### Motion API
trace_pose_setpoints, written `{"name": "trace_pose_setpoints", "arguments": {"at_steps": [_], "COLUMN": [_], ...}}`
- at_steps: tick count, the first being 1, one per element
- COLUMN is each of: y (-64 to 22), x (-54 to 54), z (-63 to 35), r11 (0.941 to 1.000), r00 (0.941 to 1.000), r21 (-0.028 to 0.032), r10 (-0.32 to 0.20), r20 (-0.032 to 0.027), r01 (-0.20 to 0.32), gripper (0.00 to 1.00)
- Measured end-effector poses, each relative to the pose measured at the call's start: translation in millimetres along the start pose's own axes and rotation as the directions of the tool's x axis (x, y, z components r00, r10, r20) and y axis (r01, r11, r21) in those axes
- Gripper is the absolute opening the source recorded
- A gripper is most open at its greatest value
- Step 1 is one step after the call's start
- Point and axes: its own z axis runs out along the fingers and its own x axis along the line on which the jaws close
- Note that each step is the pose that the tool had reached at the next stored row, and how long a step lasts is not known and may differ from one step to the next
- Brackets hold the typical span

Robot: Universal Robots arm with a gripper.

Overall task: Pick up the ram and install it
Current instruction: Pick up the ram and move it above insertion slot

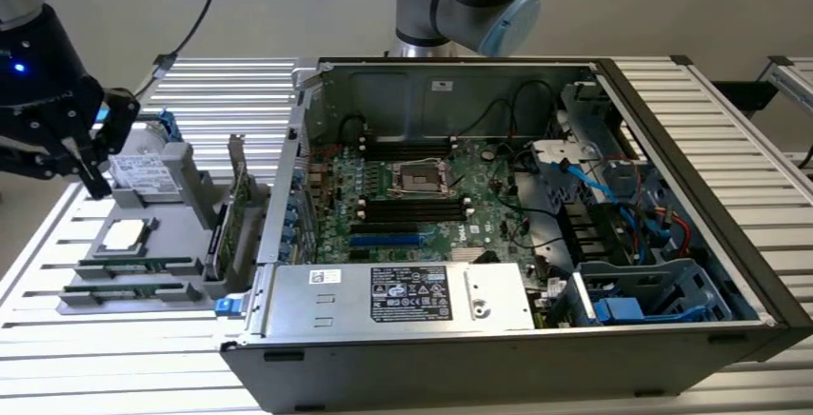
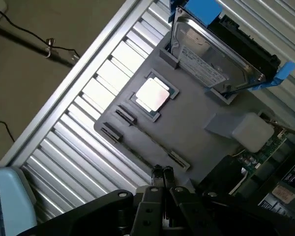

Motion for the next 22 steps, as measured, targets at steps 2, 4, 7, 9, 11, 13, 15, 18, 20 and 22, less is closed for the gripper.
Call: {"name": "trace_pose_setpoints", "arguments": {"at_steps": [2,4,7,9,11,13,15,18,20,22], "y": [0.0,0.0,0.0,-0.1,-0.1,-0.1,-0.1,-0.2,-0.2,-0.2], "x": [0.0,-0.1,-0.1,-0.1,-0.1,-0.2,-0.2,-0.2,-0.2,-0.3], "z": [0.4,0.7,1.2,1.6,2.1,2.5,2.9,3.5,3.9,4.4], "r11": [0.9993,0.9973,0.9918,0.9864,0.9798,0.9721,0.9627,0.9465,0.9346,0.9208], "r00": [0.9993,0.9973,0.9918,0.9864,0.9798,0.9721,0.9628,0.9465,0.9347,0.9209], "r21": [0.0021,0.0041,0.0071,0.0089,0.0107,0.0124,0.0140,0.0164,0.0177,0.0191], "r10": [-0.036,-0.073,-0.128,-0.164,-0.200,-0.234,-0.270,-0.322,-0.355,-0.389], "r20": [-0.0016,-0.0033,-0.0061,-0.0081,-0.0098,-0.0119,-0.0139,-0.0171,-0.0192,-0.0215], "r01": [0.036,0.073,0.128,0.164,0.200,0.234,0.270,0.322,0.355,0.390], "gripper": [0.10,0.10,0.10,0.10,0.10,0.10,0.10,0.10,0.10,0.10]}}
